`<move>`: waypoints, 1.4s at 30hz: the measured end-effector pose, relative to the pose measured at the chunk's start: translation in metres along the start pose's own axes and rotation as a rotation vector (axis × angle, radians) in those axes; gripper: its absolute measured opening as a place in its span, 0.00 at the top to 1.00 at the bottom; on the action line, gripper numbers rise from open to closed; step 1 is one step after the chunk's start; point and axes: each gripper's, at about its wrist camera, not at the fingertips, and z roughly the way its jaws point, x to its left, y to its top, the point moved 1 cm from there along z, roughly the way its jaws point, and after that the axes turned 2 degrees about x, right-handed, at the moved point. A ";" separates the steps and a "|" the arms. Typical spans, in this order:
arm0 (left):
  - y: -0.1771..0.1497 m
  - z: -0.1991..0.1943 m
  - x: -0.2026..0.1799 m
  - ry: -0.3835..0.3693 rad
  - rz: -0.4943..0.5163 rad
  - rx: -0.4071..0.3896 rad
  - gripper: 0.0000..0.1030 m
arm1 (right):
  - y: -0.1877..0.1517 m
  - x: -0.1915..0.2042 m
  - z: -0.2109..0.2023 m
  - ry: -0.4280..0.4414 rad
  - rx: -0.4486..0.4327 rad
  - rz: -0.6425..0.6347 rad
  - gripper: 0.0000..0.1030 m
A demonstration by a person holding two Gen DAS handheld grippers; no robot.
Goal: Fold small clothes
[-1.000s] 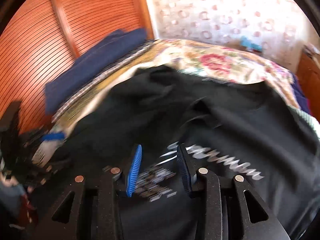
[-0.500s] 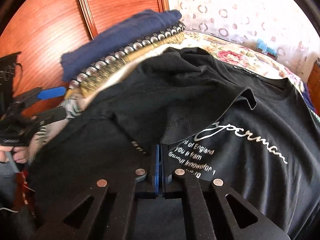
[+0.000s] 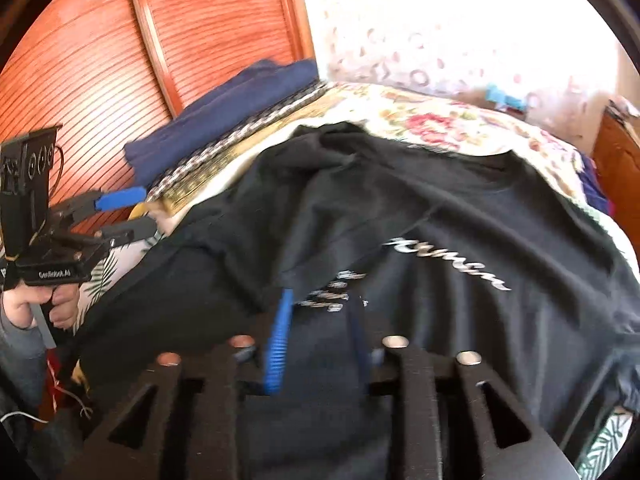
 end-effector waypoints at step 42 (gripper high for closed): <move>0.042 0.138 -0.129 -0.098 0.284 0.221 0.01 | -0.119 -0.266 -0.125 -0.306 -0.001 0.572 0.44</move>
